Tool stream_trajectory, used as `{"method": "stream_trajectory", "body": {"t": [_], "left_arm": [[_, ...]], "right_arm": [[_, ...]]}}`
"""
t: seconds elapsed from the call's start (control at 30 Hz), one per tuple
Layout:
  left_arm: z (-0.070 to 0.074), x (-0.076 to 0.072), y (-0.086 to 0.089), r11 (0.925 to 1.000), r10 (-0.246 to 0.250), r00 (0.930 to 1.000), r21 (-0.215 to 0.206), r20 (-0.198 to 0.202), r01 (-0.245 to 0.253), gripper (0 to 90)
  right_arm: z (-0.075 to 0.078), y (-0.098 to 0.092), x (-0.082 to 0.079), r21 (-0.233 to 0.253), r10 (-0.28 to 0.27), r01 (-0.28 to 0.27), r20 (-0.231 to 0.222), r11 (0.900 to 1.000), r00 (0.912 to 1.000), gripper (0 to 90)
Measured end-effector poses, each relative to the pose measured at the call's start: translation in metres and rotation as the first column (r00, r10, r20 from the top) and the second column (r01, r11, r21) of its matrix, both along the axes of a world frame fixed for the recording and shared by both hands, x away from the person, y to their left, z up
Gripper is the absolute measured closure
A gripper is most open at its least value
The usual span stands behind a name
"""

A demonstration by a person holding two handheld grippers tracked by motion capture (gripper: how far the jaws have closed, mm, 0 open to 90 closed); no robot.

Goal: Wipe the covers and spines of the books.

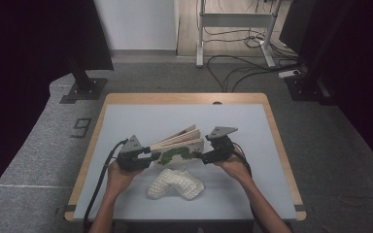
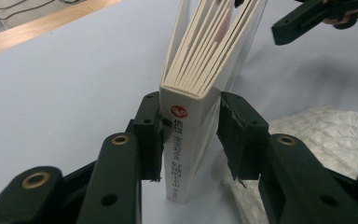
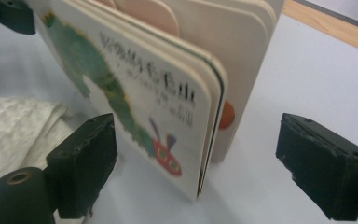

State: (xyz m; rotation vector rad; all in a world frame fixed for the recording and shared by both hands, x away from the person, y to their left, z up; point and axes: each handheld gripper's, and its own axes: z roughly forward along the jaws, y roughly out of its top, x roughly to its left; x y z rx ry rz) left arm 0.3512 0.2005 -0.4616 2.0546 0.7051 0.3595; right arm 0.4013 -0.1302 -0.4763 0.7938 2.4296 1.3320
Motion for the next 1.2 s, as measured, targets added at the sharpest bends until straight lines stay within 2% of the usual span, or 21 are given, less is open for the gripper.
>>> {"method": "stream_trajectory", "body": {"t": [0.07,0.23,0.3,0.43,0.6,0.77,0.87,1.03,1.13,1.2], "left_arm": [[0.0,0.0,0.0,1.0,-0.001,1.0,0.0,0.0,0.001,60.9],[0.0,0.0,0.0,1.0,-0.001,1.0,0.0,0.0,0.001,60.9],[0.0,0.001,0.0,1.0,-0.001,1.0,-0.002,-0.001,0.001,60.9],[0.0,0.001,0.0,1.0,-0.002,1.0,-0.003,-0.001,0.002,60.8],[0.0,0.001,0.0,1.0,-0.004,1.0,-0.001,-0.001,0.004,60.8],[0.0,0.001,0.001,1.0,-0.006,1.0,0.0,-0.004,0.006,60.5],[0.0,0.001,0.001,1.0,-0.005,1.0,0.006,-0.004,0.005,59.1],[0.002,-0.002,0.003,0.9996,0.015,0.9999,0.023,-0.001,-0.015,53.2],[0.003,-0.002,0.005,0.9996,0.018,0.9998,0.024,-0.007,-0.018,49.7],[0.004,-0.006,0.007,0.999,0.027,0.9995,0.035,-0.019,-0.026,44.5]], "right_arm": [[0.0,0.005,0.007,0.013,0.005,-0.005,0.0,1.0,1.0,8.7],[0.0,0.011,0.013,0.007,0.021,-0.021,0.004,1.0,0.9998,6.5],[-0.001,0.015,0.017,0.016,0.046,-0.046,0.003,0.999,0.999,5.0],[0.0,0.019,0.018,0.023,0.072,-0.072,0.0,0.997,0.9974,6.1],[0.004,0.024,0.015,0.006,0.094,-0.094,0.01,0.996,0.9955,9.4],[0.005,0.016,0.012,0.034,0.097,-0.097,-0.008,0.995,0.9952,16.4],[0.006,0.014,0.01,0.03,0.091,-0.091,-0.002,0.995,0.9958,21.2],[0.009,0.007,0.004,0.03,0.079,-0.078,-0.001,0.996,0.9969,31.3],[0.01,0.005,0.003,0.029,0.073,-0.072,0.0,0.997,0.9974,36.0],[0.01,0.002,0.002,0.032,0.063,-0.063,-0.006,0.997,0.998,42.2]]}}
